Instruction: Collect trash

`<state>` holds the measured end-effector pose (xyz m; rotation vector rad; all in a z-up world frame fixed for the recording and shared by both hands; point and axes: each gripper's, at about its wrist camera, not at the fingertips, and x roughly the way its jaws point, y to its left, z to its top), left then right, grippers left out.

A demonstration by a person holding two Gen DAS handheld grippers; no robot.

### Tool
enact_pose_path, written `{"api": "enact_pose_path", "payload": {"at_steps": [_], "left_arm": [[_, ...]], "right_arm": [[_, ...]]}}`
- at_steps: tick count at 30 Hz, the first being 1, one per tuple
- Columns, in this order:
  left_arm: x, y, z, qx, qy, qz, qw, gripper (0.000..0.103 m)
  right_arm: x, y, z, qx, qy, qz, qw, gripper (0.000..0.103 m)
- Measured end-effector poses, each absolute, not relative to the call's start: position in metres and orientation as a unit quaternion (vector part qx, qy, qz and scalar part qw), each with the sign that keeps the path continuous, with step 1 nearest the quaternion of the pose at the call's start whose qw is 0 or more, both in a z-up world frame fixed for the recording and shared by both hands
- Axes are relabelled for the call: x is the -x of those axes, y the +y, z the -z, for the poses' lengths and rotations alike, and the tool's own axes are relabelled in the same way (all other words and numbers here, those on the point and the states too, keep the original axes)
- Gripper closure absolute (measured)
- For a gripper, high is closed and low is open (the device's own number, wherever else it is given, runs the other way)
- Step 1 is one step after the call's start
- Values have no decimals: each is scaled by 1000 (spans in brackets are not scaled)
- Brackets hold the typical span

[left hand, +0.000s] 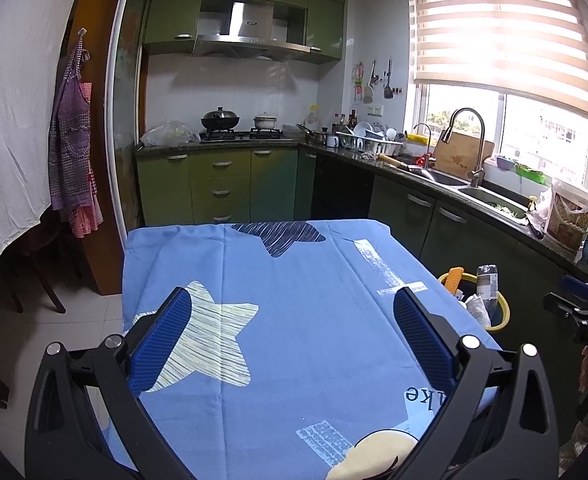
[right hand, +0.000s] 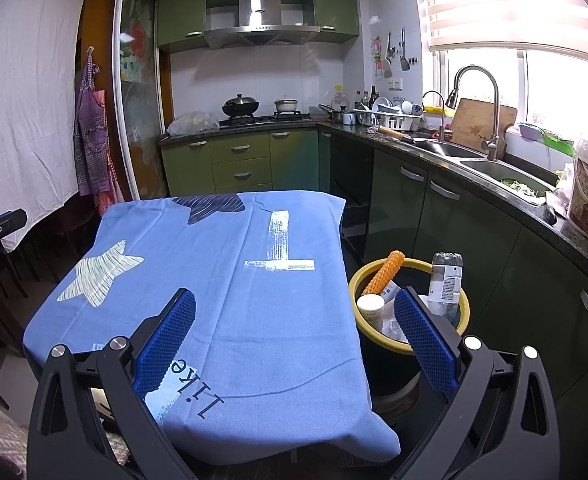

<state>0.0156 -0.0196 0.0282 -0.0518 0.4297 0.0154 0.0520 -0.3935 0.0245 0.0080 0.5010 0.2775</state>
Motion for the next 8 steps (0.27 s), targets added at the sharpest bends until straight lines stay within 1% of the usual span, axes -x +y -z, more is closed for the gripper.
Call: {"api": "enact_pose_path", "payload": {"at_steps": [8], "left_arm": [[-24,-13,-25,37,232,-10,972,7]], "right_arm": [[-55,-395,-24,-4,249,-137,959,5]]}}
